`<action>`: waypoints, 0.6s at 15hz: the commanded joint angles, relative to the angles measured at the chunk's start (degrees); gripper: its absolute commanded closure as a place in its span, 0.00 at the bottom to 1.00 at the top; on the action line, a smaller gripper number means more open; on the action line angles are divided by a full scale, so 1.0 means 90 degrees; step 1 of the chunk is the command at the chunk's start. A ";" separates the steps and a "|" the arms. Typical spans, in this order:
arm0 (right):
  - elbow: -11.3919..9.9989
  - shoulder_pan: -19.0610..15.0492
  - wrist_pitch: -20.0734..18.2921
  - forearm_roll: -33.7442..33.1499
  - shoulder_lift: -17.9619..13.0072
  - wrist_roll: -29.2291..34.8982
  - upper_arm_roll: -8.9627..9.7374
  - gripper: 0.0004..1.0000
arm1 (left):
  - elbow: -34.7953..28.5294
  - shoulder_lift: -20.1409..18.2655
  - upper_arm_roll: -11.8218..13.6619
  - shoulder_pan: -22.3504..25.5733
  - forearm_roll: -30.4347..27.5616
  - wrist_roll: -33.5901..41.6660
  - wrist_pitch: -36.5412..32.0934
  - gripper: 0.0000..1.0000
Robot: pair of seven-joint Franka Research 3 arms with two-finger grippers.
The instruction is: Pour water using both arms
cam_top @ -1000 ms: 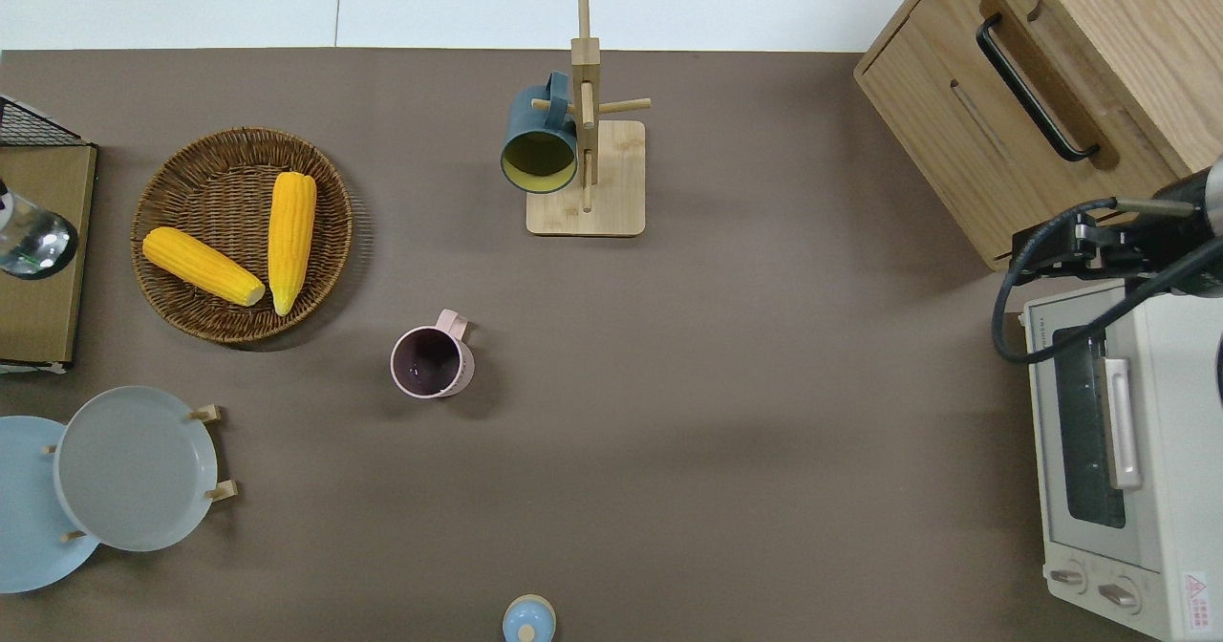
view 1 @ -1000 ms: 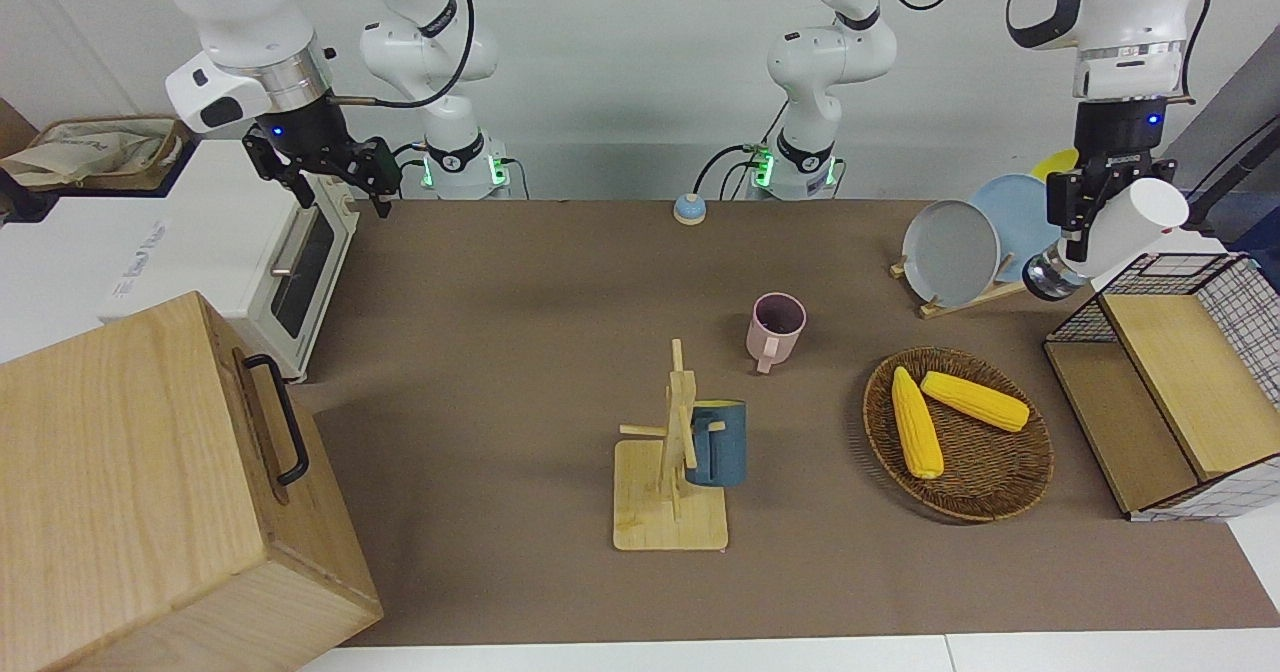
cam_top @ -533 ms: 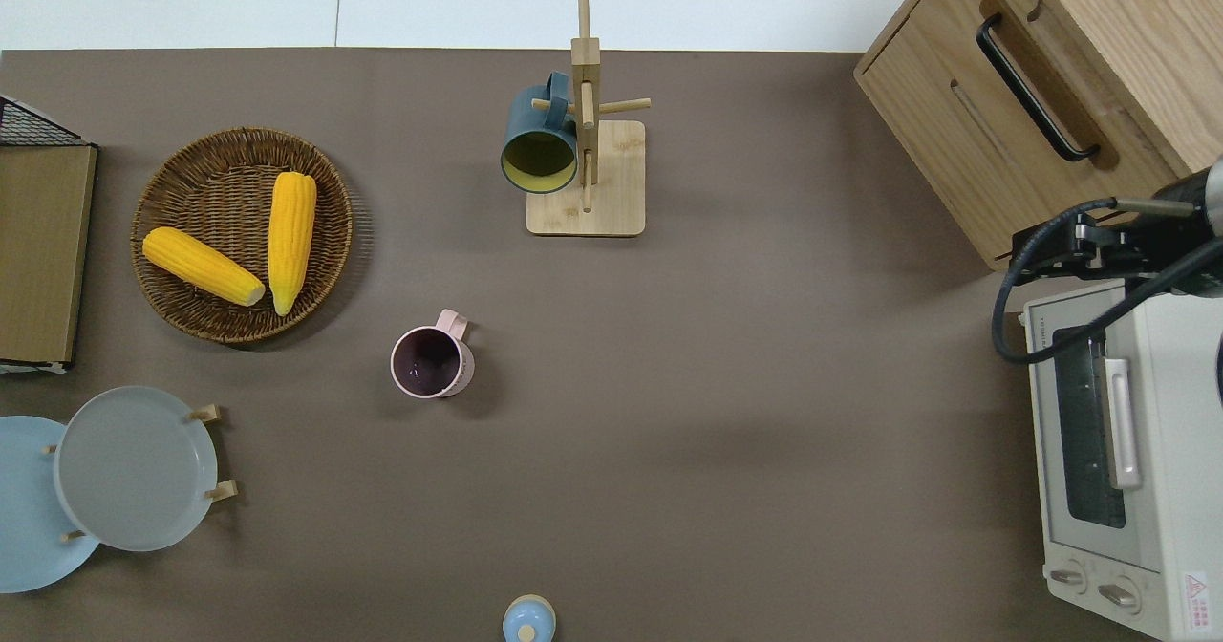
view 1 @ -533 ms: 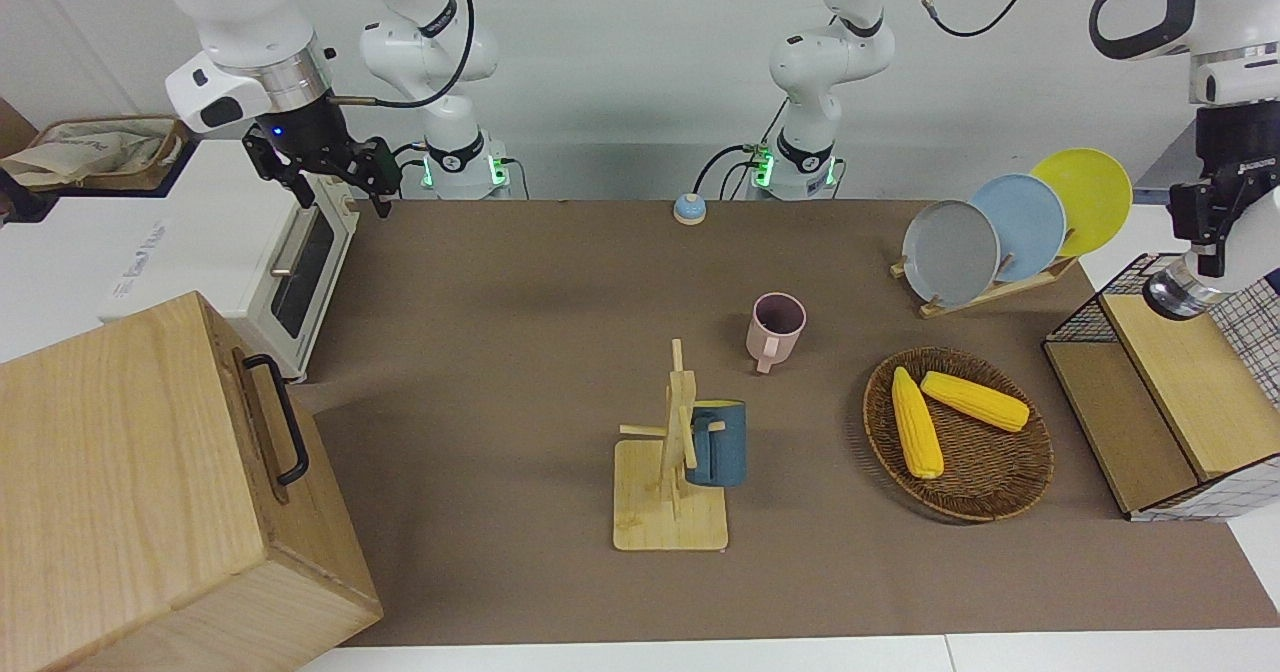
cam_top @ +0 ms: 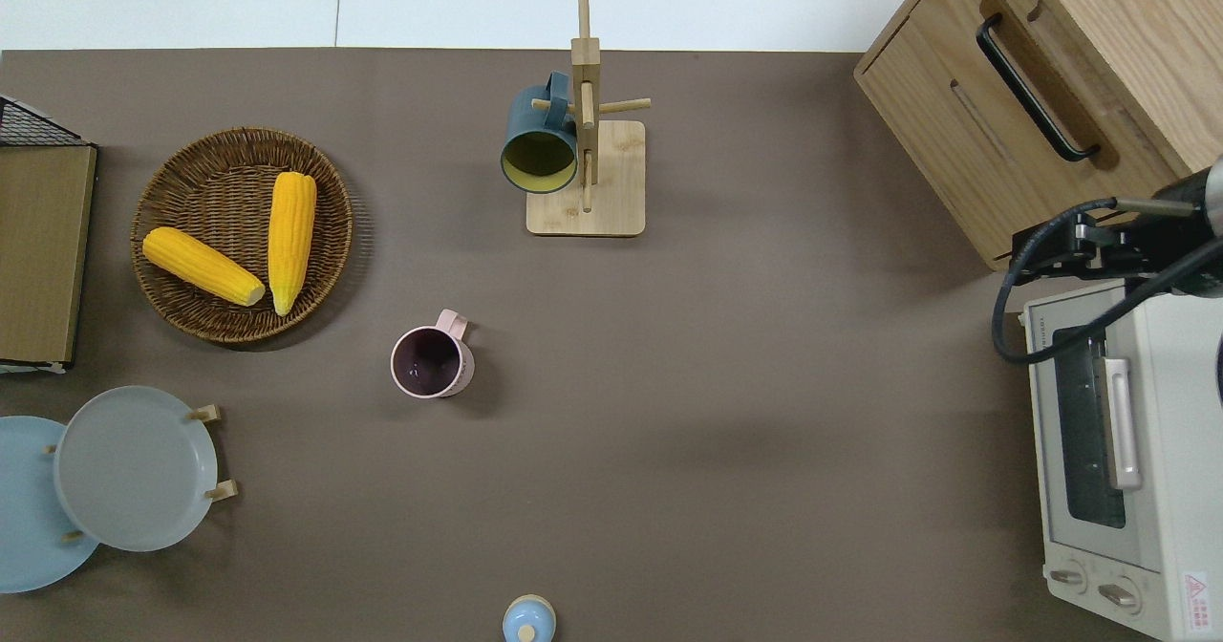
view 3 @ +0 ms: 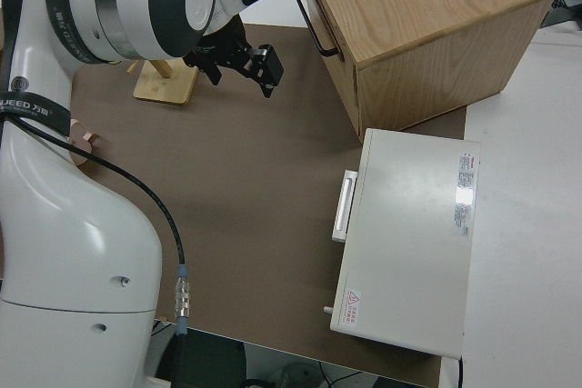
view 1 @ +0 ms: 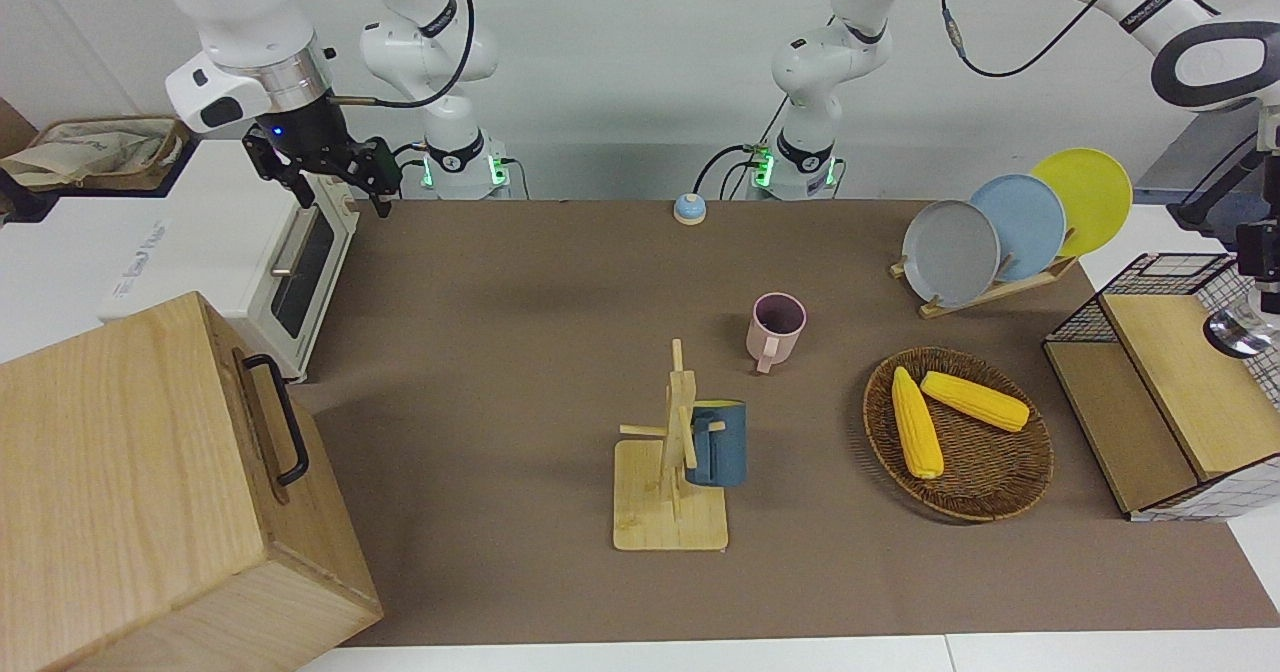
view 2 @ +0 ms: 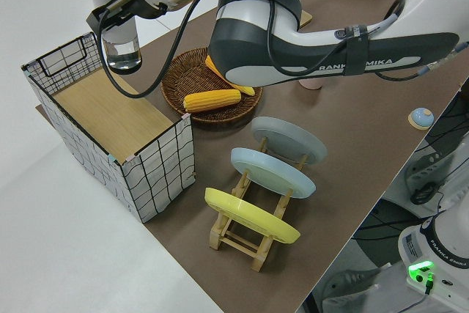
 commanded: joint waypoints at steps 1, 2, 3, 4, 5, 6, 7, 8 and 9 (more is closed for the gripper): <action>-0.0156 -0.0031 0.0042 0.0073 -0.0133 -0.0080 0.0006 0.01 | 0.0413 0.0369 -0.0031 0.0306 -0.0929 0.0899 0.0093 1.00; -0.0156 -0.0031 0.0042 0.0063 -0.0133 -0.0080 0.0006 0.01 | 0.0384 0.0379 -0.0022 0.0317 -0.1125 0.1094 0.0093 1.00; -0.0156 -0.0031 0.0042 0.0063 -0.0133 -0.0080 0.0006 0.01 | 0.0364 0.0408 0.0007 0.0317 -0.1282 0.1203 0.0093 1.00; -0.0156 -0.0031 0.0042 0.0073 -0.0133 -0.0080 0.0006 0.01 | 0.0354 0.0437 0.0017 0.0317 -0.1351 0.1252 0.0093 1.00; -0.0156 -0.0031 0.0042 0.0063 -0.0133 -0.0080 0.0006 0.01 | 0.0344 0.0476 0.0027 0.0326 -0.1361 0.1330 0.0103 1.00; -0.0156 -0.0031 0.0042 0.0063 -0.0133 -0.0080 0.0006 0.01 | 0.0325 0.0525 0.0027 0.0365 -0.1419 0.1427 0.0122 1.00; -0.0156 -0.0031 0.0042 0.0063 -0.0133 -0.0080 0.0006 0.01 | 0.0305 0.0574 0.0027 0.0491 -0.1555 0.1525 0.0209 1.00; -0.0156 -0.0031 0.0042 0.0063 -0.0133 -0.0080 0.0006 0.01 | 0.0296 0.0651 0.0027 0.0522 -0.1711 0.1739 0.0288 1.00; -0.0156 -0.0031 0.0042 0.0073 -0.0133 -0.0080 0.0006 0.01 | 0.0286 0.0729 0.0027 0.0532 -0.1877 0.2031 0.0308 1.00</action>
